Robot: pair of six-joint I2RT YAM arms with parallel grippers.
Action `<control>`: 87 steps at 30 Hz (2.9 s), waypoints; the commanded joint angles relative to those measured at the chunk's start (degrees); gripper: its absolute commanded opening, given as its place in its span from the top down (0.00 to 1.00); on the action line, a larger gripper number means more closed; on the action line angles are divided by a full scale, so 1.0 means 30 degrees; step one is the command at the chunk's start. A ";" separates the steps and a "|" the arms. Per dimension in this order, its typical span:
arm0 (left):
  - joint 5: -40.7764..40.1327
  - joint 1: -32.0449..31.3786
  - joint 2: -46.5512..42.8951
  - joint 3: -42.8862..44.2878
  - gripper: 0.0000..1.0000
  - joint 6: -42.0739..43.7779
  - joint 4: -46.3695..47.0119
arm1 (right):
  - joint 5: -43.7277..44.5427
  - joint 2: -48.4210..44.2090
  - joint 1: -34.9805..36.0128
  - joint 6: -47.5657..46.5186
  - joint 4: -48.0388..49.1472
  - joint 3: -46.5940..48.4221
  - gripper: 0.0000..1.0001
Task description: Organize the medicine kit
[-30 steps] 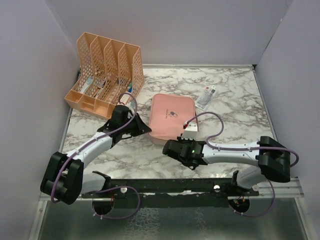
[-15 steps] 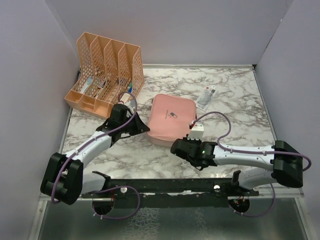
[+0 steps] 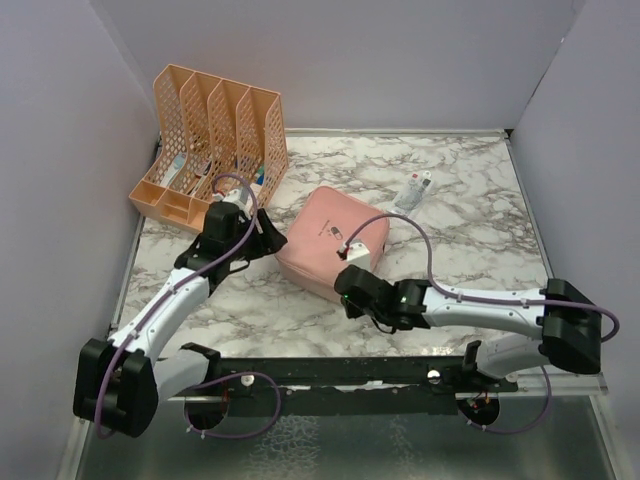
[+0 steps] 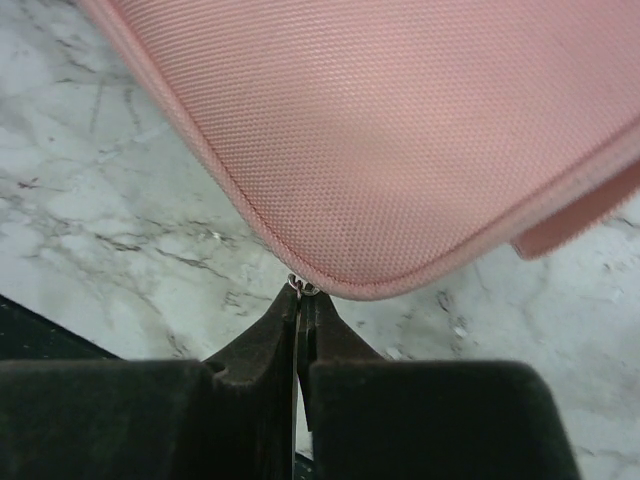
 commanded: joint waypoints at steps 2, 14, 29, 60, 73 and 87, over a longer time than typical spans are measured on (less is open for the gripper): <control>-0.1964 0.0118 -0.2439 -0.0701 0.32 -0.0110 -0.0987 | -0.2884 0.2315 0.0059 -0.2242 0.3541 0.2696 0.99; 0.2003 0.0148 -0.4824 -0.4998 0.29 -0.3862 0.3448 | -0.5252 0.6338 0.0066 -0.2378 0.5628 0.5997 0.99; 0.1550 0.0148 -0.3954 -0.5931 0.65 -0.4720 0.4422 | -0.5557 0.6386 0.0066 -0.1595 0.5426 0.5082 0.99; -0.0858 0.0133 -0.3549 -0.4991 1.00 -0.3857 0.2256 | -0.0088 0.3803 0.0066 0.0872 0.1117 0.2472 0.99; 0.0087 0.0138 -0.3411 -0.4569 1.00 -0.2906 0.2059 | 0.2245 0.3368 -0.0722 0.0872 -0.0758 0.3057 0.99; 0.1603 0.0149 0.0392 -0.0833 0.93 0.0105 0.2270 | -0.3186 0.2338 -0.0731 -0.2167 0.3376 0.1910 0.99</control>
